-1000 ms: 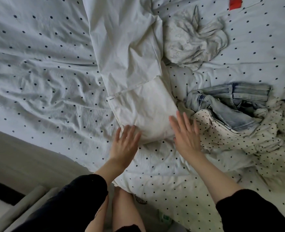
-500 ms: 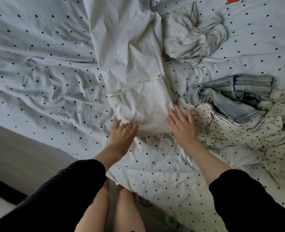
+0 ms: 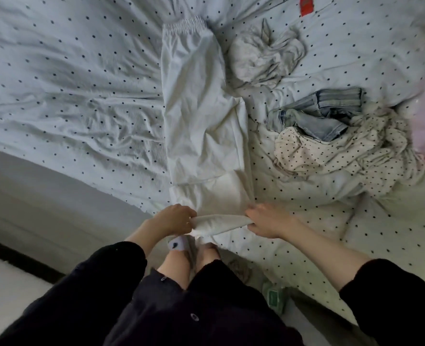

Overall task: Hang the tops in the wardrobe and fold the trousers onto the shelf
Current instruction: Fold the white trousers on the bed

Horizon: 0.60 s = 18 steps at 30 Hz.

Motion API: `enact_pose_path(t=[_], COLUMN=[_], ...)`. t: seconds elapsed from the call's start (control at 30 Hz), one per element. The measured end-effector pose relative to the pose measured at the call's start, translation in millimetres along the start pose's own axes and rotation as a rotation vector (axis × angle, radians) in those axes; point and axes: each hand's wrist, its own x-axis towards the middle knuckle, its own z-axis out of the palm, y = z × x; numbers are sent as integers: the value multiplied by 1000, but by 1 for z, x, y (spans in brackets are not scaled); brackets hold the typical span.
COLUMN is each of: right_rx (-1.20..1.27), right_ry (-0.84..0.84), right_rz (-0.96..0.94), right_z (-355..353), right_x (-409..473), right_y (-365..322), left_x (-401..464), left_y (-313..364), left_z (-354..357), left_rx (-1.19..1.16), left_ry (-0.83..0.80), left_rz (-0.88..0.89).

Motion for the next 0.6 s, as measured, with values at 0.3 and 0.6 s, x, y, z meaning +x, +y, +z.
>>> enact_pose_path(t=[0.3, 0.6], right_rx=[491, 929], right_ry=[56, 584], right_rz=[203, 298], right_z=[-2, -78], right_x=[-26, 3], right_y=[-20, 10], left_x=[-34, -17], left_y=[-15, -32], left_z=[-7, -73], left_rx=[-288, -919], left_ry=[191, 681], left_rz=[27, -27])
